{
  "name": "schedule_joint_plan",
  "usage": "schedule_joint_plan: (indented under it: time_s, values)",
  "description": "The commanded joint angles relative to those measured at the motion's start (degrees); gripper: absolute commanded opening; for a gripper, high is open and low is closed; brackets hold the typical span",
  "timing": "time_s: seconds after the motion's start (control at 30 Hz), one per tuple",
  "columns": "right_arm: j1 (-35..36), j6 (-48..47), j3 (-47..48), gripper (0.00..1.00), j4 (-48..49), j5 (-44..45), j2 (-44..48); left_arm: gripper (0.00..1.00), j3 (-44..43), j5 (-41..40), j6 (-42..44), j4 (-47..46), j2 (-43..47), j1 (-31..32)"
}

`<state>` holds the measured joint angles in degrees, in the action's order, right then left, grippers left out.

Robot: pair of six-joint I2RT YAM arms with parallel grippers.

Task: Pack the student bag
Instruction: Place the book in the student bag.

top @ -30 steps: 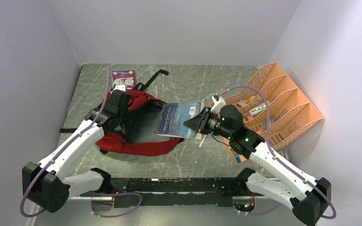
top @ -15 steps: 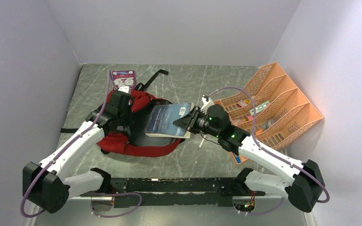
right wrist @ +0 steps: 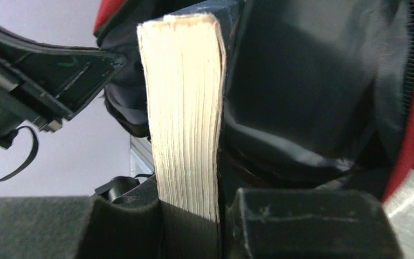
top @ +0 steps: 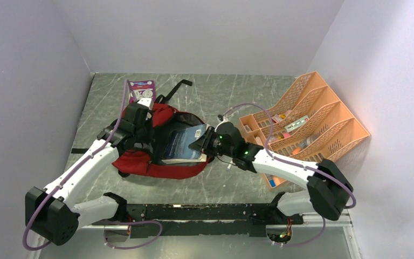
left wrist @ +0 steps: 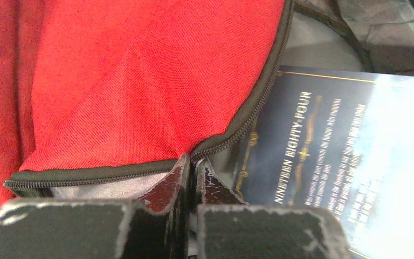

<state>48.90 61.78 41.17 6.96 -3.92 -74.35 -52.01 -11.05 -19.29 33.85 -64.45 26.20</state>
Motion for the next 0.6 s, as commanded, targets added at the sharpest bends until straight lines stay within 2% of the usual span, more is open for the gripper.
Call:
schedule_joint_plan:
  time_s: [0.0, 0.27, 0.57]
  values:
    - [0.8, 3.2, 4.5, 0.00, 15.1, -1.7, -3.1, 0.05, -1.7, 4.8, 2.0, -7.0, 3.1, 0.2]
    - [1.9, 5.7, 8.5, 0.00, 26.4, -3.2, -13.0, 0.05, -3.0, 7.9, 1.5, -8.5, 1.9, 0.1]
    - [2.8, 5.5, 14.9, 0.00, 36.0, -3.6, -27.2, 0.05, -5.4, 7.4, -0.4, -7.0, 2.4, 0.1]
